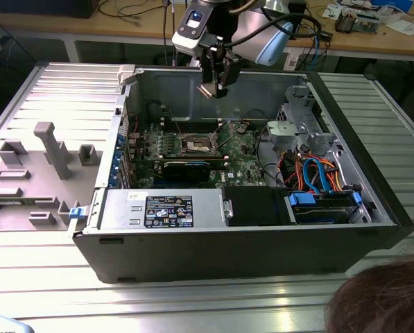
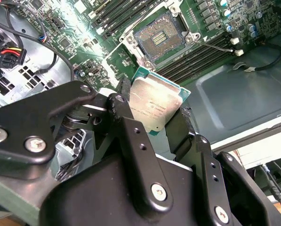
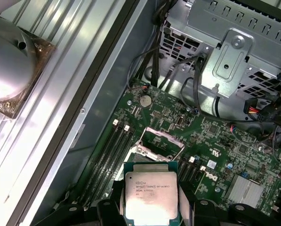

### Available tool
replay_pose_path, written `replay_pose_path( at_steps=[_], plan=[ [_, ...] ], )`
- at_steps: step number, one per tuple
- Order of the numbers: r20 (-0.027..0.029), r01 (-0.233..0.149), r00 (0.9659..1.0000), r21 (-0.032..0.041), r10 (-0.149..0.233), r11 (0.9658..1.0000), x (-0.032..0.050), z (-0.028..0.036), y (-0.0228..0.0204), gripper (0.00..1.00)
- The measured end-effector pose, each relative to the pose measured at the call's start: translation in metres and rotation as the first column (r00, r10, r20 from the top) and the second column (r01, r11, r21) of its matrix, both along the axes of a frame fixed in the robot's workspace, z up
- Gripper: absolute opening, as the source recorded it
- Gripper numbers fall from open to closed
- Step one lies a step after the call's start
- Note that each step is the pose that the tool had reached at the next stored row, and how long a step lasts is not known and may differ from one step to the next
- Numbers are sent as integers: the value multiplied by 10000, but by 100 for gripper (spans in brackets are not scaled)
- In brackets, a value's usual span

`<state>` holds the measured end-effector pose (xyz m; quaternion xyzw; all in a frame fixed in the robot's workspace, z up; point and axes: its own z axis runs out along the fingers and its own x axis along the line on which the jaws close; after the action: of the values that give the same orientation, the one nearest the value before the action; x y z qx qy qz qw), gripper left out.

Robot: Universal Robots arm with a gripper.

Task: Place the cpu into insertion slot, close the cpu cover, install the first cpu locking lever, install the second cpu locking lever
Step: 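Place the cpu into insertion slot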

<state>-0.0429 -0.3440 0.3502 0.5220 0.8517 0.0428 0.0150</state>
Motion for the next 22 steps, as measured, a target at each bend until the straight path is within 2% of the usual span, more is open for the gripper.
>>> replay_pose_path(
  at_steps=[22],
  plan=[
    [1, 431, 9991, 1, -431, 9991, 0, -12, 0, 54]
  ],
)
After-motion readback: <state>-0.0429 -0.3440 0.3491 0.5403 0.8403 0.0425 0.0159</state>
